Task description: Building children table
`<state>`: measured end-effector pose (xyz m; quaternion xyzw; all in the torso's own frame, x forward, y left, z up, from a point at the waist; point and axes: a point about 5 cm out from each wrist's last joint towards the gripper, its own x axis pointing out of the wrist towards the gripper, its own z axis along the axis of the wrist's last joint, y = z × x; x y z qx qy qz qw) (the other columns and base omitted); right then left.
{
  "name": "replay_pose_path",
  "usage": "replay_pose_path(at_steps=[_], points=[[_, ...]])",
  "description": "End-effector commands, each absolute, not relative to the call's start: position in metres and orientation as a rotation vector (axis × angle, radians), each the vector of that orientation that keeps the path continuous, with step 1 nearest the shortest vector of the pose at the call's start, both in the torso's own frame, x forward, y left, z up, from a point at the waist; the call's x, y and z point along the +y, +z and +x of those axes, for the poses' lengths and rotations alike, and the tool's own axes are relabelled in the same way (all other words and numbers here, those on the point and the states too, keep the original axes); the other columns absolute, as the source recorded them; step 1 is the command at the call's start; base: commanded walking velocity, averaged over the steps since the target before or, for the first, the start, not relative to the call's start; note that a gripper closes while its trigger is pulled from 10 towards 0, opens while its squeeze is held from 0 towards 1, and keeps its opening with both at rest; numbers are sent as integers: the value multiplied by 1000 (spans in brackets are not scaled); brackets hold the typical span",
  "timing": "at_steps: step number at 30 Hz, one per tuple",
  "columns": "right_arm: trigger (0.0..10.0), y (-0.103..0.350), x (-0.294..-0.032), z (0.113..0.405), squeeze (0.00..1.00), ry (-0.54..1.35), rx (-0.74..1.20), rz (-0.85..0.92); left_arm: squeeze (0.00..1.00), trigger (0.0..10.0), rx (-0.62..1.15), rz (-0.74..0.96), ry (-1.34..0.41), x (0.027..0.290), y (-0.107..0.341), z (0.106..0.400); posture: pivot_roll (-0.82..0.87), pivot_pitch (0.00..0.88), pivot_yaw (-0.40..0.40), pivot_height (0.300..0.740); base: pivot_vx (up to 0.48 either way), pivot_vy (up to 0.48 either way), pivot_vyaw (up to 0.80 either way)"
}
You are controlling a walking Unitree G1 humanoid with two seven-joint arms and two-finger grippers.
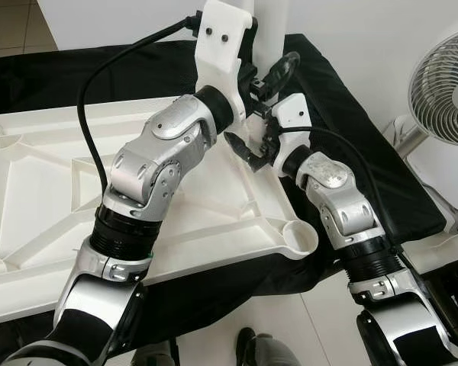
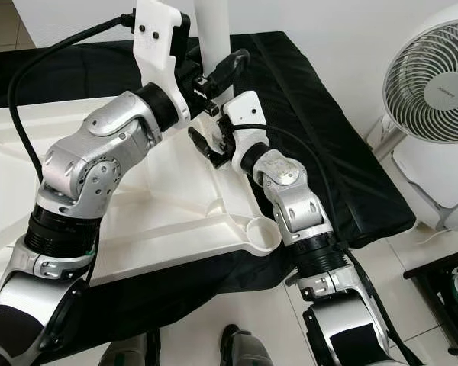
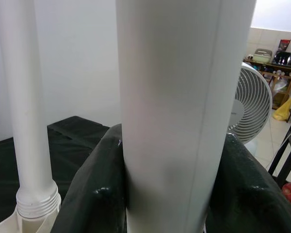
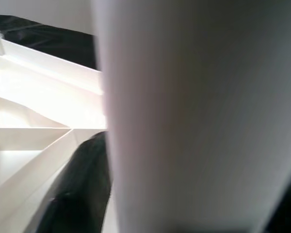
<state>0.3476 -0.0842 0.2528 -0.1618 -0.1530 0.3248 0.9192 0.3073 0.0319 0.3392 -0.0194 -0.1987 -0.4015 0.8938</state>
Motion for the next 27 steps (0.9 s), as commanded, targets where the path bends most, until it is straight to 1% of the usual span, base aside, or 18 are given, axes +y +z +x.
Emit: replay_pose_path(at_steps=[1, 7, 8, 9, 10, 12, 13, 19, 20, 21, 22, 27], points=[[0, 249, -85, 347, 0, 686, -294, -322, 0, 10000, -434, -20, -871, 26, 342, 300, 106, 194, -59, 740, 0, 0, 0], [0, 246, -84, 345, 0, 700, -272, -302, 0, 10000, -429, -19, -877, 25, 340, 300, 102, 196, -54, 740, 0, 0, 0], [4706, 246, -88, 348, 0, 652, -270, -293, 31, 10000, -417, -40, -893, 24, 340, 300, 103, 197, -49, 740, 0, 0, 0], [4706, 246, -88, 348, 0, 652, -270, -293, 31, 10000, -417, -40, -893, 24, 340, 300, 103, 197, -49, 740, 0, 0, 0], [10000, 246, -89, 349, 0, 635, -273, -284, 1000, 10000, -413, -54, -898, 24, 340, 300, 103, 200, -43, 740, 0, 0, 0], [10000, 247, -91, 349, 0, 617, -279, -266, 1000, 10000, -406, -81, -914, 24, 340, 300, 103, 200, -43, 740, 0, 0, 0], [10000, 248, -94, 351, 0, 573, -292, -237, 1000, 10000, -402, -136, -943, 26, 345, 299, 101, 207, -32, 740, 0, 0, 0], [10000, 249, -99, 351, 0, 517, -309, -205, 1000, 10000, -403, -179, -959, 32, 354, 301, 100, 214, -23, 740, 0, 0, 0], [10000, 250, -102, 351, 0, 492, -312, -179, 0, 10000, -397, -214, -956, 36, 358, 303, 100, 214, -23, 740, 0, 0, 0], [10000, 250, -106, 352, 0, 461, -320, -165, 0, 10000, -388, -254, -953, 41, 361, 306, 100, 214, -23, 740, 0, 0, 0], [10000, 250, -106, 352, 0, 461, -320, -165, 0, 10000, -388, -254, -953, 41, 361, 306, 100, 214, -23, 740, 0, 0, 0], [10000, 246, -113, 353, 0, 377, -309, -115, 0, 10000, -374, -351, -921, 60, 368, 313, 100, 229, -19, 740, 0, 0, 0]])
